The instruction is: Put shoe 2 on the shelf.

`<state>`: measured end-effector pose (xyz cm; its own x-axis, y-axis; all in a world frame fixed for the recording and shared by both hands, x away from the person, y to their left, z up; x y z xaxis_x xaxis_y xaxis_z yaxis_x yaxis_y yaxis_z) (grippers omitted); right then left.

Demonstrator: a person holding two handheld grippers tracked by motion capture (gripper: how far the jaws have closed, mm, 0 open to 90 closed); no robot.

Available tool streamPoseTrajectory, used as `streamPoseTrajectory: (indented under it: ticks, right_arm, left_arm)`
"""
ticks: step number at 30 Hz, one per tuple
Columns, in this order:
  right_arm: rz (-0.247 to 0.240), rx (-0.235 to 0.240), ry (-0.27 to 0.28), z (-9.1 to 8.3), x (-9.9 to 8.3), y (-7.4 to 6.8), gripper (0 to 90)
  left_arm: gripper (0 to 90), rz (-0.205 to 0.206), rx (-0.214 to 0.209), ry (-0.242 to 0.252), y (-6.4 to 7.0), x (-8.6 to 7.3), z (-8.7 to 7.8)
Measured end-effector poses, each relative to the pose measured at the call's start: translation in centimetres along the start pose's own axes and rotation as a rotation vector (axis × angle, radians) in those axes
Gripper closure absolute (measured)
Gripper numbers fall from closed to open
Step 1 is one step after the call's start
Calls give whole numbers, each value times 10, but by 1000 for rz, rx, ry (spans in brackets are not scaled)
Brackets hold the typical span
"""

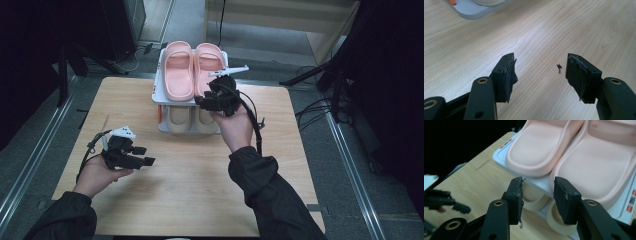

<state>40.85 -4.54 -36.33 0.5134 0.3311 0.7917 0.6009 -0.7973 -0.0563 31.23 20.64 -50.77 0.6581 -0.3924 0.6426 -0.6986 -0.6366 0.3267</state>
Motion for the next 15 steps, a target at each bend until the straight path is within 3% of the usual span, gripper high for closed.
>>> streamPoseTrajectory:
  ticks: [4, 15]
  right_arm:
    - [5, 50, 3, -8, -22, 1, 589]
    - [-74, 112, 11, -20, -78, 3, 547]
  left_arm:
    - [408, -2, -1, 5, 0, 2, 3]
    - [412, -6, -7, 20, 5, 9, 14]
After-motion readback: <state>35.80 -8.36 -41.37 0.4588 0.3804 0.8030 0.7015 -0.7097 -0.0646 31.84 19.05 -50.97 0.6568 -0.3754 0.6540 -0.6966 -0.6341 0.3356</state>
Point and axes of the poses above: each handheld gripper's, and its own axes: z roughly forward along the jaws, x roughly out of its top, y roughly to its right, the point moved 4 cm from there along z, roughly forward along the jaws, and after that the axes turned 6 degrees about -x, right-handed, at the moved point
